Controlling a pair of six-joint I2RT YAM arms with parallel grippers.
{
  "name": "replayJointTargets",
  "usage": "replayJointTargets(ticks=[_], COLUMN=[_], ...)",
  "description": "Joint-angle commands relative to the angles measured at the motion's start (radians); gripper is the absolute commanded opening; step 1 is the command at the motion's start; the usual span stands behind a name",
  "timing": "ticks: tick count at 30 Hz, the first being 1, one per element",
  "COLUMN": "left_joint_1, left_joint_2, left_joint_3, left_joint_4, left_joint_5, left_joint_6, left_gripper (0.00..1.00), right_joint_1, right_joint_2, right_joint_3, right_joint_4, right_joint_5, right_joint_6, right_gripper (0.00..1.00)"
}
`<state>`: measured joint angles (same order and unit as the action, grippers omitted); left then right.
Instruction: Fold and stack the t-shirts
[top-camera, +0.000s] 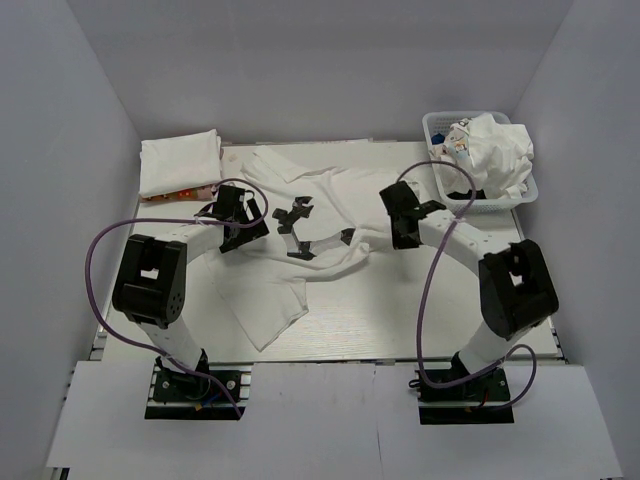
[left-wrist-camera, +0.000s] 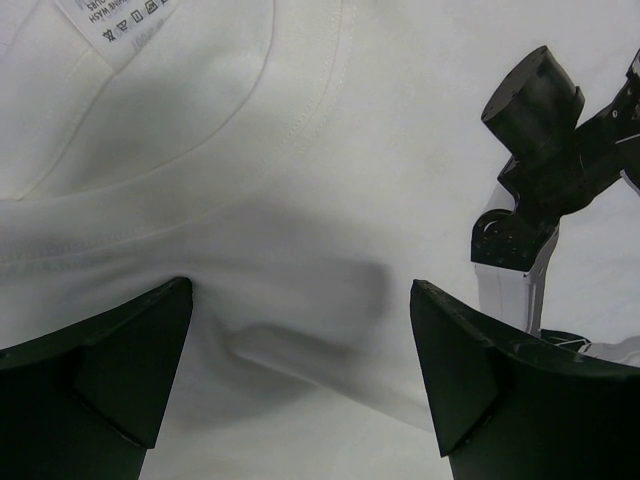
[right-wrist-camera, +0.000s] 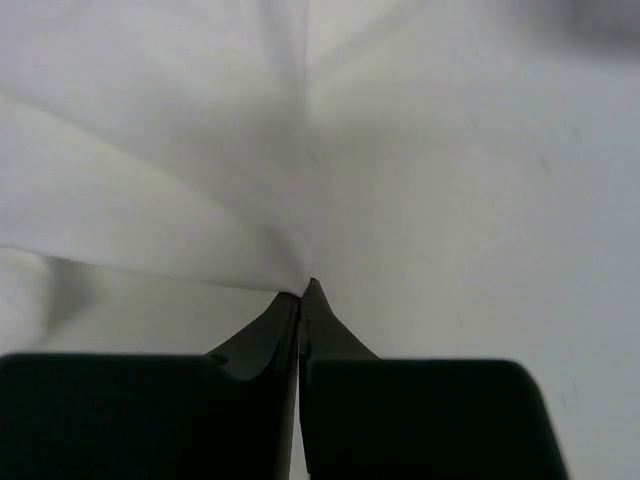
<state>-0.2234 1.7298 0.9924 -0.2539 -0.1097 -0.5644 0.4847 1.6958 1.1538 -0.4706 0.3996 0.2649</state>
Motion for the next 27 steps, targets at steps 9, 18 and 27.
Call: replayJointTargets(ticks=[9, 18, 27], left_joint_1=[-0.004, -0.004, -0.004], left_joint_2=[0.011, -0.087, -0.324], left_joint_3=[0.015, -0.009, -0.126], left_joint_4=[-0.01, -0.01, -0.076], left_joint_5=[0.001, 0.047, 0.1], left_joint_6=[0.006, -0.003, -0.032], left_gripper=[1.0, 1.0, 1.0], right_joint_1=[-0.004, 0.002, -0.006], right_joint_2=[-0.174, -0.37, -0.574], right_joint_3=[-0.278, -0.249, -0.338], right_joint_4=[-0.807, -0.649, -0.03], right_joint_5=[0.295, 0.277, -0.107], right_joint_6=[0.721, 0.611, 0.31], right_gripper=[0.15, 0.9, 0.9])
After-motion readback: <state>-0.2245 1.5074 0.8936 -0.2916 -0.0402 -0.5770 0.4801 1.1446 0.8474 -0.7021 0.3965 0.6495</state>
